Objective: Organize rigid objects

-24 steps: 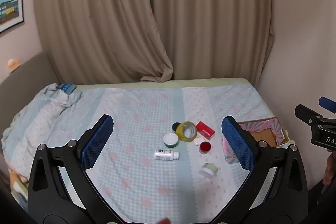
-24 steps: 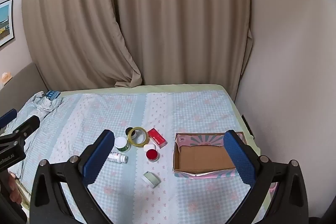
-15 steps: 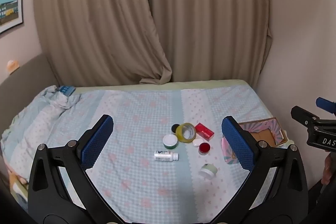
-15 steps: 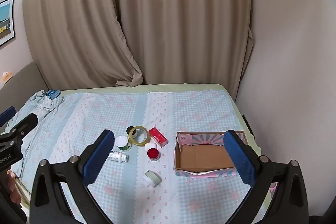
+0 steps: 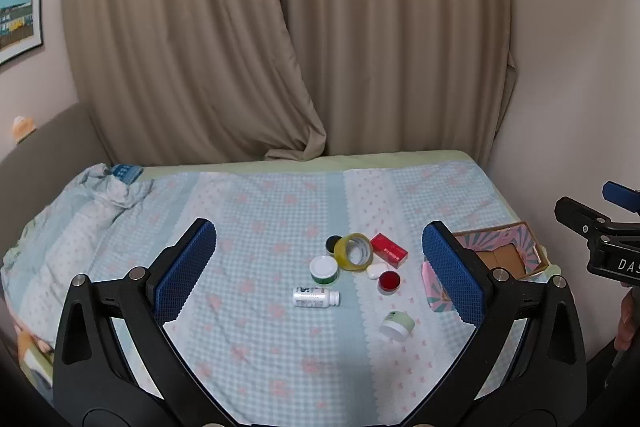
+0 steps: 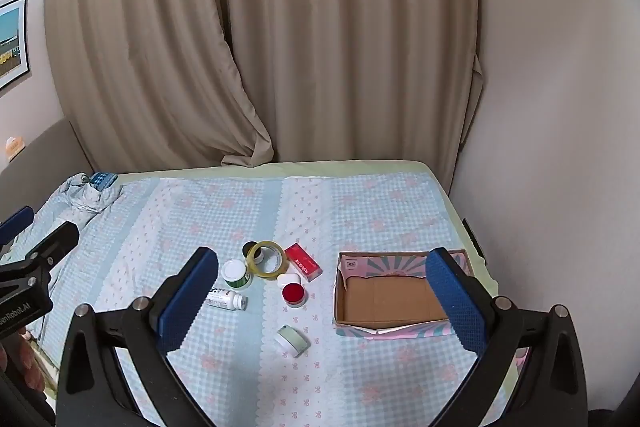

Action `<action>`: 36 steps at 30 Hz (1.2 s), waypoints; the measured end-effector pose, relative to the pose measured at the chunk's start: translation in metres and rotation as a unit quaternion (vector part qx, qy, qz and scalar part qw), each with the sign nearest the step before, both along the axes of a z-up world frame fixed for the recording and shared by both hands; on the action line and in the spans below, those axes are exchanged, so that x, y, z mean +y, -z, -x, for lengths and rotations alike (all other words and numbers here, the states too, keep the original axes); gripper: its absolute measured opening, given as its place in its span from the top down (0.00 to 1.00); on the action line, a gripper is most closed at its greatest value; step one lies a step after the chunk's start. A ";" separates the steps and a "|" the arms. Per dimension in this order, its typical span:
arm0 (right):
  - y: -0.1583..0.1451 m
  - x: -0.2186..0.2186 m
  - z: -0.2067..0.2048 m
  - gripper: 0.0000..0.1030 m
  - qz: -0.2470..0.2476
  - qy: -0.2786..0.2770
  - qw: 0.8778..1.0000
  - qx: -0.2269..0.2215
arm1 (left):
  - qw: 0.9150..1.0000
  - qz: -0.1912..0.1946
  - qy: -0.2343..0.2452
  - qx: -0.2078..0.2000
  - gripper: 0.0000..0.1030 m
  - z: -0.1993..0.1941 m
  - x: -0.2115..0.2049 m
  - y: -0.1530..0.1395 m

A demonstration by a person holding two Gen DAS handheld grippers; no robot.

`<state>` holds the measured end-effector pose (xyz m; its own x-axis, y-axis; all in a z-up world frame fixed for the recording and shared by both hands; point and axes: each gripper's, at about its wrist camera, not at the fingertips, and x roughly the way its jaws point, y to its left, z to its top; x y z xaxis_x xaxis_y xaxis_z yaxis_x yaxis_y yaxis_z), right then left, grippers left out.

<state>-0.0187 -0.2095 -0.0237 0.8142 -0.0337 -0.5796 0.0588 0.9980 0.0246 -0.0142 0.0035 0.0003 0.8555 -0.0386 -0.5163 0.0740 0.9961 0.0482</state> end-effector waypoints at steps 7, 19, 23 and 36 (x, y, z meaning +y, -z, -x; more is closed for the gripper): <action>0.000 -0.001 0.000 0.00 -0.002 0.000 1.000 0.001 | 1.000 0.000 0.000 -0.001 0.01 0.001 -0.001 0.002; 0.001 0.003 -0.001 0.00 -0.001 -0.001 1.000 0.001 | 1.000 0.002 0.000 0.001 0.01 -0.001 0.000 0.002; 0.003 0.005 -0.004 0.00 -0.001 -0.003 1.000 0.001 | 1.000 0.001 0.000 0.001 0.01 -0.001 0.000 0.003; 0.006 0.004 -0.006 0.00 -0.001 -0.008 1.000 0.002 | 1.000 0.003 -0.004 0.003 0.01 -0.002 0.001 0.002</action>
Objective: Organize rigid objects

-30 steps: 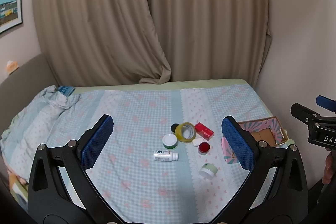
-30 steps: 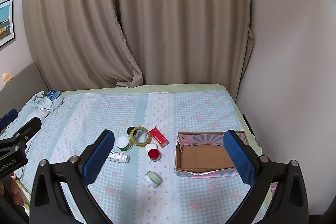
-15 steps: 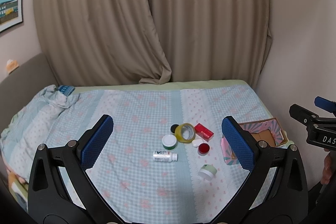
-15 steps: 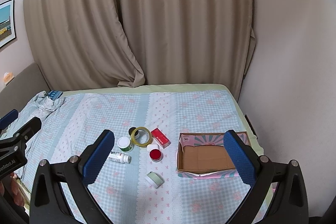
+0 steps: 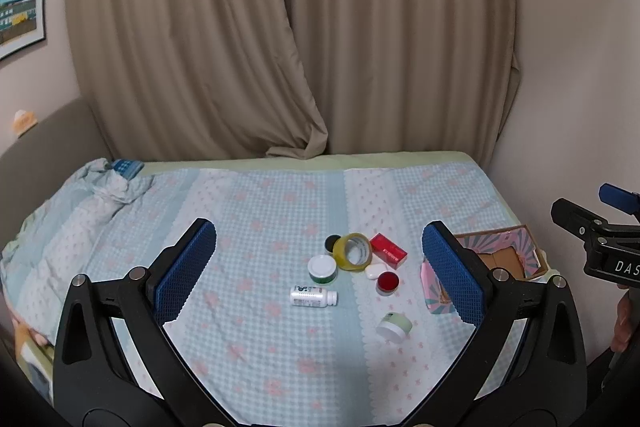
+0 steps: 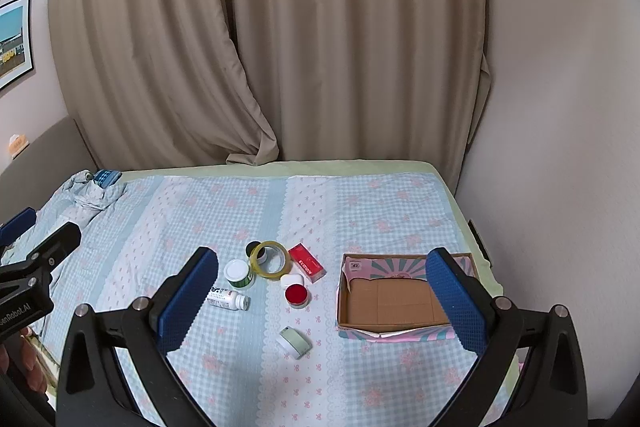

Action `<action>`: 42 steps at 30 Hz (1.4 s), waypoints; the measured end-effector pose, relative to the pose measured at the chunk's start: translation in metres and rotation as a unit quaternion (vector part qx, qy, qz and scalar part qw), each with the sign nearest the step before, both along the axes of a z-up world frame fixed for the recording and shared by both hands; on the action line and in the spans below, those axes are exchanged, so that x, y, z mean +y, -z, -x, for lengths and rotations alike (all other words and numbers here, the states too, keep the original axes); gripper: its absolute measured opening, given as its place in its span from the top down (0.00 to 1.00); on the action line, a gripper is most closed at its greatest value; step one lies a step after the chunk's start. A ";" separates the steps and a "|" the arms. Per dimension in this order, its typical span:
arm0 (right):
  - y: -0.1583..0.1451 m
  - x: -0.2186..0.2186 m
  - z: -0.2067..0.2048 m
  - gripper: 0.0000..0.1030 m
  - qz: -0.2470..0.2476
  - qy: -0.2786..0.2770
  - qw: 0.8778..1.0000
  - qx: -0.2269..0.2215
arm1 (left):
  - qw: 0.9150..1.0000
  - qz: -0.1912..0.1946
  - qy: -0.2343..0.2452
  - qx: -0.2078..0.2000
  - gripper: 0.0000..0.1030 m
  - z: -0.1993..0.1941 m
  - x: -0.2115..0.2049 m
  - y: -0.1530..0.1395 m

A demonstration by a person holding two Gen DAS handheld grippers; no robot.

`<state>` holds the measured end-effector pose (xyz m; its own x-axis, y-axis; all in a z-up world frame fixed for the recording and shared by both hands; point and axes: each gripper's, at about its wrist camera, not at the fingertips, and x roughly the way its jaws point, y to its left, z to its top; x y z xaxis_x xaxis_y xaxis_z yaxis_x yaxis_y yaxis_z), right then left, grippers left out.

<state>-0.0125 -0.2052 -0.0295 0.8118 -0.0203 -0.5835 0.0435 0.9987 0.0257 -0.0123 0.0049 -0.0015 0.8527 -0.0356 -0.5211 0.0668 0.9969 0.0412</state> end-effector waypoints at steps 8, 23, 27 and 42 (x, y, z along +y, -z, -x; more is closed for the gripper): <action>0.000 -0.002 0.000 0.00 -0.002 -0.004 1.000 -0.002 | 1.000 0.000 -0.005 -0.002 0.01 0.001 -0.003 0.000; 0.001 -0.008 0.001 0.00 -0.008 -0.008 1.000 -0.006 | 1.000 0.001 -0.009 -0.007 0.01 0.004 -0.005 -0.001; 0.001 -0.008 0.000 0.00 -0.008 -0.009 1.000 -0.009 | 1.000 0.001 -0.011 -0.006 0.01 0.004 -0.005 -0.003; 0.001 -0.012 -0.009 0.00 -0.017 -0.019 1.000 0.003 | 0.999 -0.015 -0.021 0.025 0.01 -0.011 -0.007 -0.001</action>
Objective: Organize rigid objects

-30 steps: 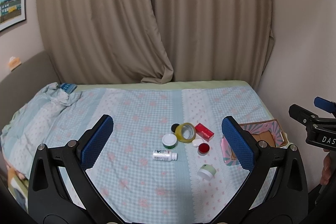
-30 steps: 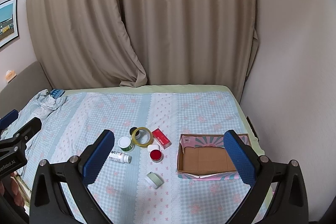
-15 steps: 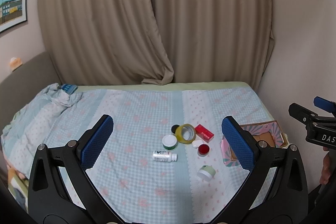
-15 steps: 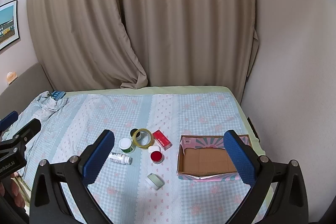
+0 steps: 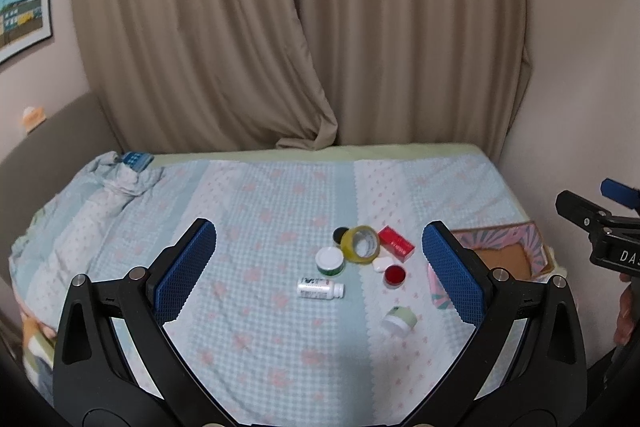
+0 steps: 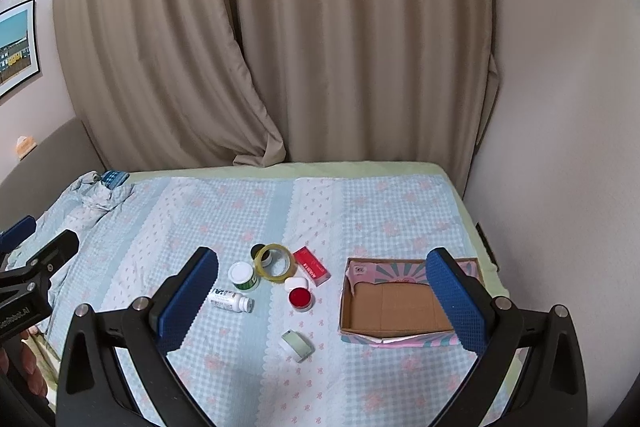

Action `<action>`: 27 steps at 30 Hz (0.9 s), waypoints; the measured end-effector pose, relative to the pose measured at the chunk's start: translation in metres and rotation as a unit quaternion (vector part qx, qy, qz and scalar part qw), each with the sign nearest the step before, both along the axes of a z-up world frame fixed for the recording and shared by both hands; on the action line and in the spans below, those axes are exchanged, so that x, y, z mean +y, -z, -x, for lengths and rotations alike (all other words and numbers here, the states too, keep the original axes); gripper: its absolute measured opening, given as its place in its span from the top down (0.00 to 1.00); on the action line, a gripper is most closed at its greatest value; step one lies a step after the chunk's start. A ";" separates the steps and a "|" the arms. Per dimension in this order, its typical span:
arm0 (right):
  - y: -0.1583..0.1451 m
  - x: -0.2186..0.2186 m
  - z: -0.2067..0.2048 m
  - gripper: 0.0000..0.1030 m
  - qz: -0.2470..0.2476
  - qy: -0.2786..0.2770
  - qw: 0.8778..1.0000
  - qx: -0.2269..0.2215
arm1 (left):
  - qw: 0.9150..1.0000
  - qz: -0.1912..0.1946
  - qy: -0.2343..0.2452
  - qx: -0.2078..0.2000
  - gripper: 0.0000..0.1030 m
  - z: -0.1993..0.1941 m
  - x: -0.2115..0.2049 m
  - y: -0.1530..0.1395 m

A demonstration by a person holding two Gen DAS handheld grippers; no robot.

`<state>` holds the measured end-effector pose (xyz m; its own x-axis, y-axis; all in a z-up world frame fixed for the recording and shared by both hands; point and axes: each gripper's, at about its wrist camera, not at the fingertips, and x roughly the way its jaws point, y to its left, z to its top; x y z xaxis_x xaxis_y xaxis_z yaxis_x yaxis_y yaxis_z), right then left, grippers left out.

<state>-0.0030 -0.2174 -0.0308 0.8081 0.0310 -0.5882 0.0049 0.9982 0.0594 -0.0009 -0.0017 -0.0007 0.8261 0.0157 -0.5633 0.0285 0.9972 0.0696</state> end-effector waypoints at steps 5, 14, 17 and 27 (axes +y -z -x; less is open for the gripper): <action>0.019 0.001 -0.012 0.00 -0.006 -0.003 1.000 0.023 | 0.999 -0.005 0.028 0.044 0.01 -0.021 0.007 0.030; 0.082 0.022 -0.030 0.00 -0.063 0.066 0.989 0.115 | 0.988 -0.005 0.099 0.116 0.01 -0.076 0.054 0.089; 0.105 0.031 -0.036 0.00 -0.103 0.116 0.977 0.148 | 0.983 -0.015 0.129 0.133 0.01 -0.100 0.070 0.106; 0.195 0.059 -0.068 0.00 -0.178 0.236 0.931 0.216 | 0.955 -0.049 0.206 0.206 0.01 -0.213 0.080 0.216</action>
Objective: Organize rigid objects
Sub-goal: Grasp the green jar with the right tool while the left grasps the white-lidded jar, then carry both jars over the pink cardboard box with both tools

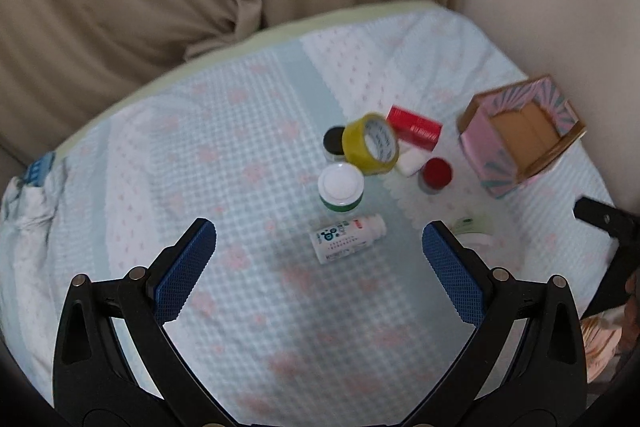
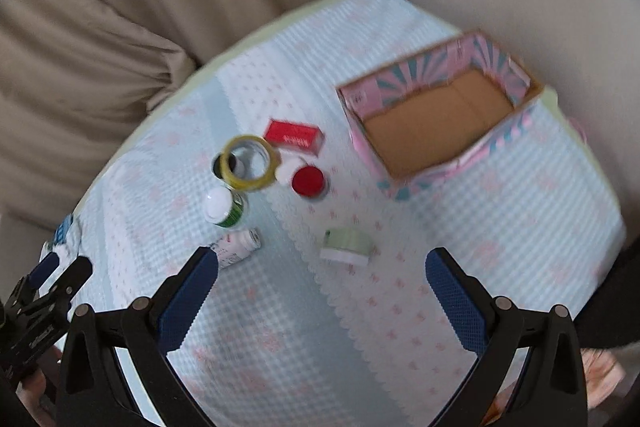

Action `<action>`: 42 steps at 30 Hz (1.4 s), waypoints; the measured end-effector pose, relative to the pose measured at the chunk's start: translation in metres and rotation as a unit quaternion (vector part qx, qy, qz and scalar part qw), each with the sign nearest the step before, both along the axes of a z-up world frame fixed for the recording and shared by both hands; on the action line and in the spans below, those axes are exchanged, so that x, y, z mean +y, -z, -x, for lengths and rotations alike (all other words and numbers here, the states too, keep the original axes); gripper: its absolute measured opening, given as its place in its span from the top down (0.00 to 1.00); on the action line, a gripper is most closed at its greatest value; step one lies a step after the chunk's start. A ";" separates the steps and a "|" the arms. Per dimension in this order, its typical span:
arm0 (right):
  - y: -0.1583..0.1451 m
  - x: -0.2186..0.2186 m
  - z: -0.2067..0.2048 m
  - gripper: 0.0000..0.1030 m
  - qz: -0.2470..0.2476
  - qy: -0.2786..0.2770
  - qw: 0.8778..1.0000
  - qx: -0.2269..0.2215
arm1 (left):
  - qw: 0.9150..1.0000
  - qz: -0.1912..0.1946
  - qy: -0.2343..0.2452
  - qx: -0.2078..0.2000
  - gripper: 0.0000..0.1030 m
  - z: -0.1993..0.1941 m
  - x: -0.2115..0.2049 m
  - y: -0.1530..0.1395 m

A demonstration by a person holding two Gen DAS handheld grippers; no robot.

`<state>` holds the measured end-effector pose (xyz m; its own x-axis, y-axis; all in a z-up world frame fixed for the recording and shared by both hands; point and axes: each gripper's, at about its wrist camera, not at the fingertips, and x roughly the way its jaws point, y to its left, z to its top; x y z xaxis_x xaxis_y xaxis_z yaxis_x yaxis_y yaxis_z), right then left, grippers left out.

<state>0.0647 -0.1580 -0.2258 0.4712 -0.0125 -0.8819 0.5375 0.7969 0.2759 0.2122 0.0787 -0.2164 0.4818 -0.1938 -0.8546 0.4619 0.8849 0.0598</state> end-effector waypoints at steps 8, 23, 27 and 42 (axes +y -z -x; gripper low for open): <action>0.087 0.000 -0.035 0.00 -0.057 0.036 0.995 0.074 | 0.996 -0.023 0.027 0.082 0.01 -0.063 -0.033 0.099; 0.209 -0.020 -0.083 0.00 -0.107 0.046 0.974 0.192 | 0.986 -0.082 0.041 0.138 0.01 -0.124 -0.080 0.225; 0.224 -0.023 -0.087 0.08 -0.115 0.041 0.969 0.213 | 0.985 -0.086 0.039 0.144 0.03 -0.130 -0.087 0.238; 0.241 -0.031 -0.094 0.36 -0.116 0.027 0.964 0.238 | 0.985 -0.065 0.045 0.151 0.34 -0.124 -0.093 0.246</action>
